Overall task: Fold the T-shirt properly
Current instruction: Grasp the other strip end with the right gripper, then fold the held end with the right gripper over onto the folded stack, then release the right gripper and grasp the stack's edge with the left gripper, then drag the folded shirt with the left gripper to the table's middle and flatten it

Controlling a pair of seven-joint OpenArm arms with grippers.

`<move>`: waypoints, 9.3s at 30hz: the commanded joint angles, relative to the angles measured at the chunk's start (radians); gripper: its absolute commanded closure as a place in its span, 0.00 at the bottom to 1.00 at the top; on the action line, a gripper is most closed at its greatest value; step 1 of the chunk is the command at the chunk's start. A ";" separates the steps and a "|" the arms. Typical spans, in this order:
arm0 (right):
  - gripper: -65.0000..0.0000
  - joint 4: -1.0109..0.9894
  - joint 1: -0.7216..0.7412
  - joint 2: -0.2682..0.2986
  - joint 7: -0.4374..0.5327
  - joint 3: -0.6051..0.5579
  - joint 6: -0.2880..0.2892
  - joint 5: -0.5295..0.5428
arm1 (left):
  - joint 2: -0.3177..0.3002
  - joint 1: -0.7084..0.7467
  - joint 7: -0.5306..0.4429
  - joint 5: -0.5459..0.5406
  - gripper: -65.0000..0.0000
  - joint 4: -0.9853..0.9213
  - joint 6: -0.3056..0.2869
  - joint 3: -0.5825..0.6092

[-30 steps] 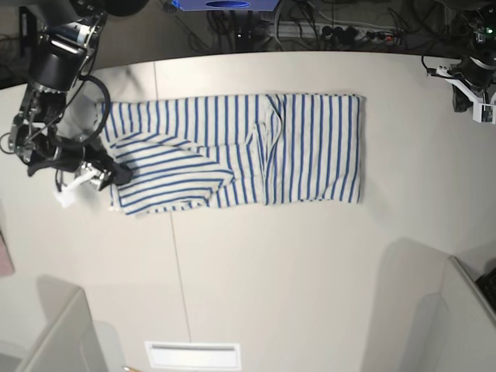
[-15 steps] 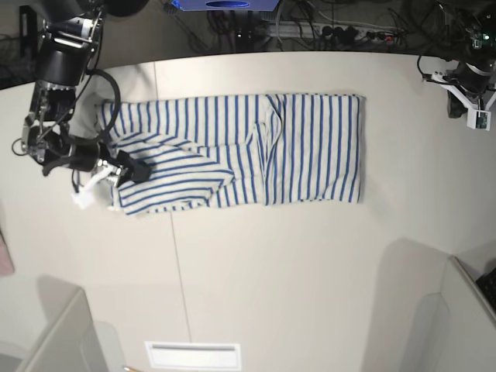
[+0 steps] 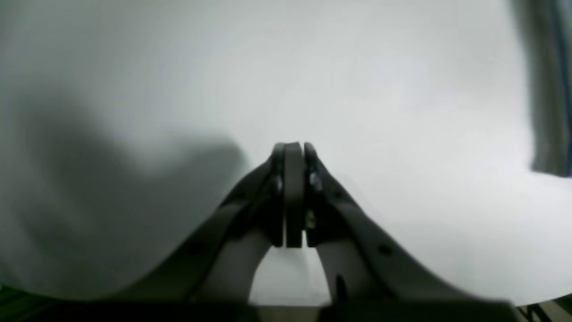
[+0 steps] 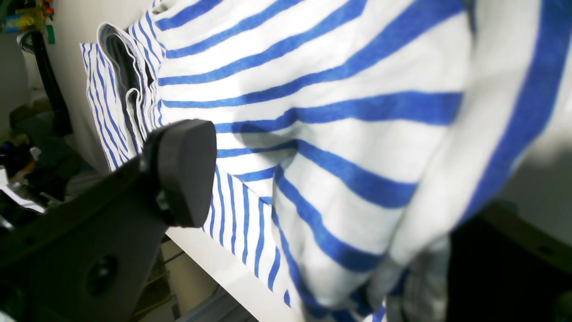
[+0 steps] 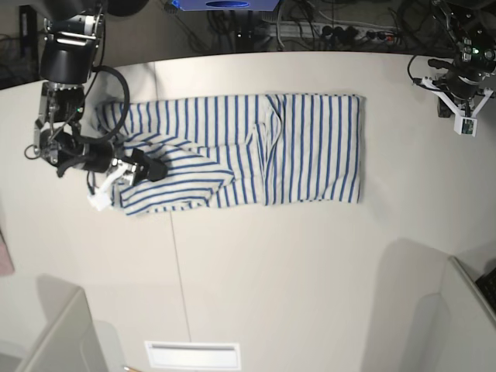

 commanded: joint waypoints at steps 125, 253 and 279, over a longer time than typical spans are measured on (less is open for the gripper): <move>0.77 0.372 0.156 -0.404 0.120 -0.859 -1.017 -0.321 | 0.042 0.053 0.017 0.203 1.00 0.181 -0.005 0.270; 1.00 0.774 -0.399 -0.107 0.409 -0.353 -1.017 -0.510 | -0.064 -0.361 0.280 -0.555 1.00 -0.231 0.329 0.784; 1.00 0.775 -0.544 -0.179 0.406 0.126 -0.855 -0.338 | -0.180 -1.009 0.254 -0.350 1.00 -0.323 0.077 1.757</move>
